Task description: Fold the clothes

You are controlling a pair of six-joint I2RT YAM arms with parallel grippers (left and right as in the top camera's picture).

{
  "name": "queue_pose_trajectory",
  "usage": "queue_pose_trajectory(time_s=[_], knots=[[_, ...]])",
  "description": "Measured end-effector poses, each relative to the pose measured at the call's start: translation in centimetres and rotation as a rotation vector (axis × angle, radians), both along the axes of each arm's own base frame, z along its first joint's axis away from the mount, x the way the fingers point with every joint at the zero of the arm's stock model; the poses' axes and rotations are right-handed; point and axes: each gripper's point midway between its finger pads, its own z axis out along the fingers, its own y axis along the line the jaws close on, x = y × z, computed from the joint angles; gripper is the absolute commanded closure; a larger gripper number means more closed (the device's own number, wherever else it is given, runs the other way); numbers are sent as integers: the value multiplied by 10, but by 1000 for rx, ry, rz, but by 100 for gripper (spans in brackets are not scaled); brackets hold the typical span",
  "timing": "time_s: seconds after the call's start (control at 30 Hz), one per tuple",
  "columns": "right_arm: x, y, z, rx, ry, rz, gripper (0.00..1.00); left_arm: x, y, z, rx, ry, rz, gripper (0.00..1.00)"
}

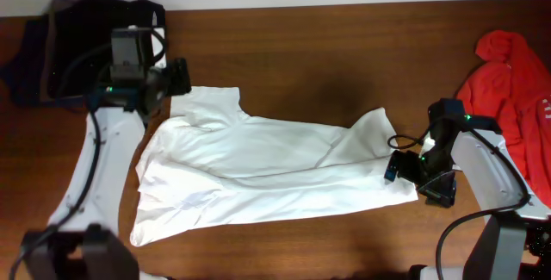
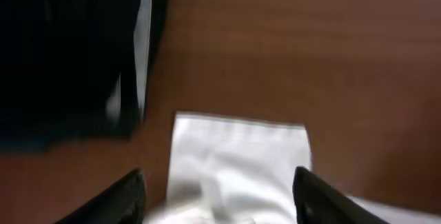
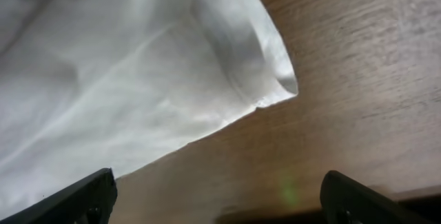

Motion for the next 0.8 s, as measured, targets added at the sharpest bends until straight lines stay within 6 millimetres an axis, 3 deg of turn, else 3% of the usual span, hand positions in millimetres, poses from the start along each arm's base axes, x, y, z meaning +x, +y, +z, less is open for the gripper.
queue_pose_trajectory(time_s=[0.07,0.13,0.23,0.3,0.33,0.43,0.47,0.53,0.57,0.6,0.63,0.73,0.8], knots=[[1,1,0,6,-4,7,1,21,6,-27,48,12,2,33],[3,0,0,4,-13,10,1,41,10,-74,79,51,10,33],[3,0,0,4,-15,11,1,48,13,-125,101,122,11,33],[5,0,2,3,-18,13,1,47,18,-139,103,146,21,35],[8,-1,10,2,-26,13,1,46,27,-149,102,167,37,35],[40,-6,62,-18,-143,14,1,38,50,-180,98,236,79,35],[48,-7,77,-24,-179,14,1,40,52,-181,97,230,82,35],[70,-11,114,-45,-299,15,1,43,52,-182,97,221,83,50],[74,-11,120,-49,-320,15,1,44,52,-183,95,220,79,66],[81,-13,126,-55,-355,15,7,46,51,-183,94,215,75,89],[90,-14,130,-61,-391,16,16,48,48,-184,89,211,71,99],[118,-19,134,-85,-497,34,19,51,43,-184,86,203,58,99],[144,-24,119,-91,-519,51,24,55,44,-183,90,188,61,99]])
